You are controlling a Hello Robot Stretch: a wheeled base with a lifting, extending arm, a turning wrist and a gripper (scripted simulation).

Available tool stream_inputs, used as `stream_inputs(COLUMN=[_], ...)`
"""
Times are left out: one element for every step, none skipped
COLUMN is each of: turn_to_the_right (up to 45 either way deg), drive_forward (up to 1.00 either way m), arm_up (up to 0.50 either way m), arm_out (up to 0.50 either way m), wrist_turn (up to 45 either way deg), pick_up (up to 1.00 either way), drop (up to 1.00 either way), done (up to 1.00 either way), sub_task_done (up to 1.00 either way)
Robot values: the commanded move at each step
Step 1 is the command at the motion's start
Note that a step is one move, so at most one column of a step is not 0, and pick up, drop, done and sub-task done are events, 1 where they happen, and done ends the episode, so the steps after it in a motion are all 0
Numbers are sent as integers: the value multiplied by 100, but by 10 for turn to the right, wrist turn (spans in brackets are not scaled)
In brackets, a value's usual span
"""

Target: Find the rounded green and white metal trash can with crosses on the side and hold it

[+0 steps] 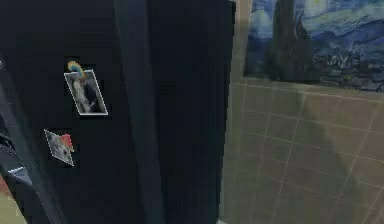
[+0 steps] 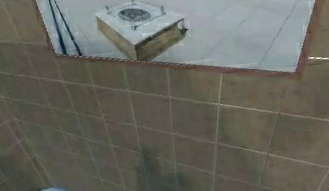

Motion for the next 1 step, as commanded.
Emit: stream_inputs(turn_to_the_right=[-390], drive_forward=[0], arm_up=[0], arm_out=[0], wrist_turn=[0], pick_up=[0], drop=[0], done=[0], sub_task_done=[0])
